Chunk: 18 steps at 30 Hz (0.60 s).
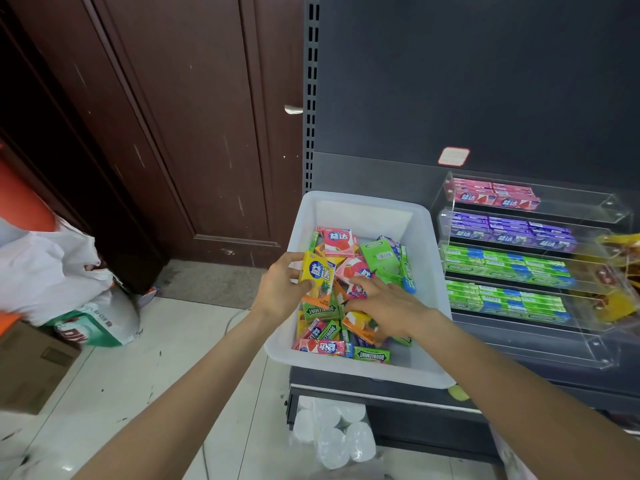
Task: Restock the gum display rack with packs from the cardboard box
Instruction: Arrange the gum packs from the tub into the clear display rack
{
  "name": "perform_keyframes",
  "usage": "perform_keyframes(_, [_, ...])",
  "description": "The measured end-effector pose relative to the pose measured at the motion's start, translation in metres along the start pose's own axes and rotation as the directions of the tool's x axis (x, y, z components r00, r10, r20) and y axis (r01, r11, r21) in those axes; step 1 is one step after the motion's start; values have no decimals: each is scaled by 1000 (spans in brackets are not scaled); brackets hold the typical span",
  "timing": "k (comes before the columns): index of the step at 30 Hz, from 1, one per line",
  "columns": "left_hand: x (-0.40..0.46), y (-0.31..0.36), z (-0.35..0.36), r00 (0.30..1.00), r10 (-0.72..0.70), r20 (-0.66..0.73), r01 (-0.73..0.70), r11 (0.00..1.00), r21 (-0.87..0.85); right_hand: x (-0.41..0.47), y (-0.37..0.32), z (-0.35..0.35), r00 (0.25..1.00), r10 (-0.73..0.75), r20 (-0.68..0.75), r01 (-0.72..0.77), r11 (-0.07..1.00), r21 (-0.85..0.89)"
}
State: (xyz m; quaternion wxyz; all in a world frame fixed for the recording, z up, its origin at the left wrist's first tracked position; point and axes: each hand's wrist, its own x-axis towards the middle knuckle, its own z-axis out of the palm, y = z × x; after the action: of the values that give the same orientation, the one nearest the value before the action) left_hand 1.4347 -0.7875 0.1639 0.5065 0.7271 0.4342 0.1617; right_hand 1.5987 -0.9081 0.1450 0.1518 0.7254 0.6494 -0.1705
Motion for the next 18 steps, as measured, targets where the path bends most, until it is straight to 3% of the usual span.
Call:
perform_keyframes(5, [5,-1,-4,1000,-3,-13,3,1000,-31,2,-1,-7,984,92,-152,-70,987,145])
perform_keyframes(8, [9,0,-6,1000,-4,-28,2,997,-71,5,7,-8,938,121,-325,-25,958,286])
perform_keyframes(10, [12,2,-8,1000,2,-28,-5,996,-85,5,10,-11,925,128,-357,1,941,339])
perform_keyframes(13, [17,7,-9,999,21,-24,-23,994,-110,1,5,-19,911,220,-347,-9,855,519])
perform_keyframes(18, [21,27,-6,996,89,-18,-91,977,-193,-11,10,-36,803,471,-365,-32,646,763])
